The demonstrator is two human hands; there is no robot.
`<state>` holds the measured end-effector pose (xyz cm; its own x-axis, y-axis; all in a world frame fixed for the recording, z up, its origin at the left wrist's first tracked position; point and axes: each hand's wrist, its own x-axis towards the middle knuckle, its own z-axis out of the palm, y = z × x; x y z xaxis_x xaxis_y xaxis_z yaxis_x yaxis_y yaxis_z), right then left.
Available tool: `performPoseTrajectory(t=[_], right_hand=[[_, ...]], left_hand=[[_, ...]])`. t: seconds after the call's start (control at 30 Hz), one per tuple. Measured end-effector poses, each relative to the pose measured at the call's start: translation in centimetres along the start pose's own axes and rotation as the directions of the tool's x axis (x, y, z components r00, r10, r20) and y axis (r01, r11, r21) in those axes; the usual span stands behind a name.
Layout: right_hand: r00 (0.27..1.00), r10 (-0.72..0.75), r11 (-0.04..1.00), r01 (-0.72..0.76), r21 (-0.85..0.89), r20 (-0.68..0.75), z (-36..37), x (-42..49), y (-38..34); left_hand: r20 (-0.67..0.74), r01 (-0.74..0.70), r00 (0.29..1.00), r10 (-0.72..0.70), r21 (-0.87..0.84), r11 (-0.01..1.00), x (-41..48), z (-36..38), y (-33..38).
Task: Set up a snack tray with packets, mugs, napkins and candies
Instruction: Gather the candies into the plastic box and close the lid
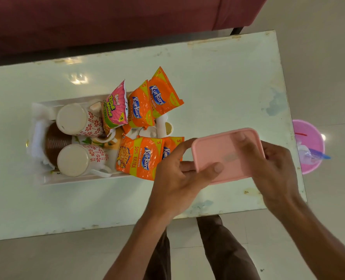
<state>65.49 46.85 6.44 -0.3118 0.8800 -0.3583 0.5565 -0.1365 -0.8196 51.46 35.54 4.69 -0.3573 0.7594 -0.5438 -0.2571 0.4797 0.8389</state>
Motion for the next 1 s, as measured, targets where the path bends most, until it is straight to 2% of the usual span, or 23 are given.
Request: performPoseTrajectory(t=[0.07, 0.13, 0.2, 0.27, 0.33, 0.4, 0.43, 0.53, 0.6, 0.73, 0.83, 1.0], right_hand=[[0.989, 0.011, 0.997, 0.0, -0.075, 0.148, -1.1, 1.3, -0.3], [0.96, 0.038, 0.985, 0.011, -0.174, 0.279, -2.1, 3.0, -1.3], [0.941, 0.041, 0.972, 0.039, -0.231, 0.335, -2.4, 4.8, -2.2], [0.96, 0.008, 0.98, 0.048, -0.192, 0.281, -2.1, 6.2, -2.6], [0.989, 0.024, 0.999, -0.017, -0.047, 0.148, -1.5, 7.2, -2.2], [0.993, 0.111, 0.986, -0.116, 0.121, 0.05, -0.8, 7.4, -1.5], [0.99, 0.14, 0.979, -0.142, 0.146, 0.023, -0.3, 7.3, -1.0], [0.986, 0.152, 0.984, -0.145, 0.106, -0.07, 1.4, 7.0, 0.9], [0.979, 0.191, 0.979, -0.184, 0.093, -0.073, 2.3, 7.2, 1.9], [0.968, 0.249, 0.967, -0.246, 0.061, -0.036, 4.1, 7.8, 3.2], [0.973, 0.231, 0.972, -0.231, -0.039, -0.024, 5.1, 8.2, 3.4], [0.973, 0.233, 0.966, -0.231, -0.115, 0.0, 5.7, 9.1, 4.0]], left_hand=[[0.036, -0.048, 0.998, 0.042, 0.193, 0.98, 0.5, -0.4, 0.5], [0.021, -0.07, 0.998, 0.067, 0.245, 0.967, 1.4, -0.5, 1.3], [0.029, -0.13, 0.992, 0.127, 0.266, 0.955, 2.7, -0.2, 2.4], [0.01, -0.179, 0.983, 0.185, 0.306, 0.935, 4.2, 0.5, 3.0], [-0.119, -0.081, 0.987, 0.109, 0.217, 0.973, 5.7, 1.5, 3.3], [-0.21, 0.018, 0.978, 0.0, 0.086, 0.996, 6.9, 2.8, 3.4], [-0.236, 0.029, 0.972, -0.004, 0.105, 0.994, 7.5, 3.4, 3.3], [-0.233, 0.042, 0.971, 0.049, 0.372, 0.927, 9.0, 4.2, 2.9], [-0.238, 0.063, 0.969, 0.058, 0.468, 0.882, 10.0, 4.0, 2.4], [-0.277, 0.118, 0.96, 0.027, 0.495, 0.861, 11.4, 3.2, 1.9], [-0.279, 0.156, 0.96, 0.002, 0.543, 0.825, 12.7, 2.9, 1.6], [-0.33, 0.245, 0.941, -0.069, 0.527, 0.814, 14.0, 2.7, 1.2]])
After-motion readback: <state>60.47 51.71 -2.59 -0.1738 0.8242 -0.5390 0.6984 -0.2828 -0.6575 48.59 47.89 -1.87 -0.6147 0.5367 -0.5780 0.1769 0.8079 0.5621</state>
